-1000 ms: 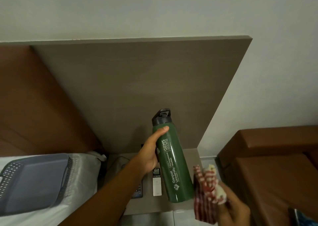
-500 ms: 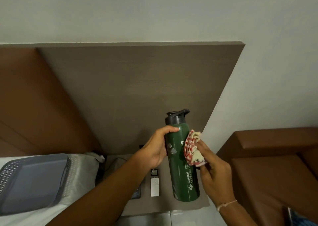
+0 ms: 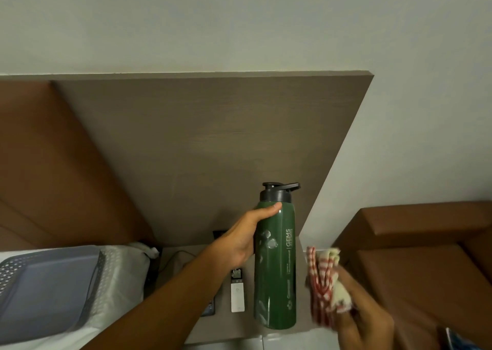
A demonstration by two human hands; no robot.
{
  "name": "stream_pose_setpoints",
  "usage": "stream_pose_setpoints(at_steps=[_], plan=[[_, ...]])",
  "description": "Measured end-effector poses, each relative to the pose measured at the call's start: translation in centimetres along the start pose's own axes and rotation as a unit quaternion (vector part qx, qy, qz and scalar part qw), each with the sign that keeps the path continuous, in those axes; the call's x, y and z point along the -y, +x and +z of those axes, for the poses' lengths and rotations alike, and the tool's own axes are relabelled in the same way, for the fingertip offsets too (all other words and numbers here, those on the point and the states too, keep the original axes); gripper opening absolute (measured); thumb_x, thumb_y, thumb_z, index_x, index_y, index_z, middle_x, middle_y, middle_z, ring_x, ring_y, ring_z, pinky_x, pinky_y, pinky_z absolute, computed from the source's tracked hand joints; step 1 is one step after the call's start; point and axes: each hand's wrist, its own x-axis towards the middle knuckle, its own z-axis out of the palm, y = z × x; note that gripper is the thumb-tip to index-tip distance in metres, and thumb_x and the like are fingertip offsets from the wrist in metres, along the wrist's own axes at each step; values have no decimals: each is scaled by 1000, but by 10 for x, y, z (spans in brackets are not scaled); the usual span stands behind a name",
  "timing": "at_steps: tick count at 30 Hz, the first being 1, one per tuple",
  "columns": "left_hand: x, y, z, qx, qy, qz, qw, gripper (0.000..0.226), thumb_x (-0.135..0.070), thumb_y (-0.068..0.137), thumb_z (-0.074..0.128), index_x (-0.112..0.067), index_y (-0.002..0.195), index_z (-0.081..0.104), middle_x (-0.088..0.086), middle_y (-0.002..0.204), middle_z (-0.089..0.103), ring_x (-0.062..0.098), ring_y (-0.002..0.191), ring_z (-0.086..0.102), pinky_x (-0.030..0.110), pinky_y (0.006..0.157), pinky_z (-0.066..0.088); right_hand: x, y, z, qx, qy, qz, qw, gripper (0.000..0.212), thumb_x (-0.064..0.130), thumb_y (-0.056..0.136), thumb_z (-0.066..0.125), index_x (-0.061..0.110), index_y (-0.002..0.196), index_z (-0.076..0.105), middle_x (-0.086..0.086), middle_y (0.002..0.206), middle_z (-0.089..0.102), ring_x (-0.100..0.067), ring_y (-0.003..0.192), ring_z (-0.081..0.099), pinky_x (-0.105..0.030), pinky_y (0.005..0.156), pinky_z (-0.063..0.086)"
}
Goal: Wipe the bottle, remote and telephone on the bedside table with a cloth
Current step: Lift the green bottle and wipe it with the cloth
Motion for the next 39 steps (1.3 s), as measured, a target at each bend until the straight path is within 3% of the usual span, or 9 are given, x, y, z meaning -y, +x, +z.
stream_pose_setpoints(at_steps=[5,12,16,19,22,24,28,32,39], plan=[[2,2,9,-5,-5,25,1000,62,-46,74,71,-9,123,70,20,123,71,36,116,66,50,105,49,-15,61,9,36,-120,-85,988,72,-6,76,71,31,134,48,4,132,58,-7,120,56,-28,92,52],[-4,9,20,-39,1,21,999,57,-45,71,72,-9,115,73,21,118,73,31,101,69,48,101,50,-17,61,24,138,-243,-198,939,52,12,76,74,17,126,61,-7,138,52,-31,132,42,-49,97,47],[-8,14,21,-90,-12,13,996,66,-46,60,82,-16,117,71,14,113,76,31,105,73,43,89,58,-28,39,24,326,-368,-282,824,76,46,34,91,31,106,71,0,114,71,-28,107,65,-46,95,46],[-7,20,14,-119,-4,24,993,64,-46,55,89,-21,112,73,6,108,79,24,99,75,42,83,61,-32,6,29,391,-373,-218,813,63,66,54,69,40,110,56,5,118,63,-25,102,67,-43,108,22],[-6,20,9,-114,13,27,993,52,-49,61,90,-24,104,77,0,101,81,18,93,77,39,79,61,-39,-2,-1,550,-370,-115,740,62,72,65,45,44,117,64,0,133,59,-18,118,59,-35,115,1],[-6,18,7,-113,23,23,993,52,-53,57,89,-27,101,77,-2,99,81,15,91,77,36,75,61,-62,-7,-15,406,-288,-219,839,54,48,98,35,27,147,32,-2,158,22,-14,144,20,-25,116,2],[-5,16,10,-100,39,17,994,51,-49,56,90,-28,100,75,-2,97,81,14,88,78,36,75,61,-48,37,-26,134,-167,-102,971,49,18,90,55,30,137,50,6,146,46,-15,134,42,-27,109,35],[-5,15,21,-95,59,16,994,45,-46,63,86,-27,101,73,-3,92,81,13,84,78,35,72,60,-30,79,1,142,-192,-164,957,66,-5,73,72,30,127,59,4,142,49,-20,137,39,-45,104,43],[-12,16,22,-150,26,19,988,50,-34,57,93,-18,101,75,4,82,81,19,69,78,28,57,58,-41,51,43,289,-356,-278,844,69,31,61,83,31,124,56,-3,138,54,-34,133,38,-63,103,24]])
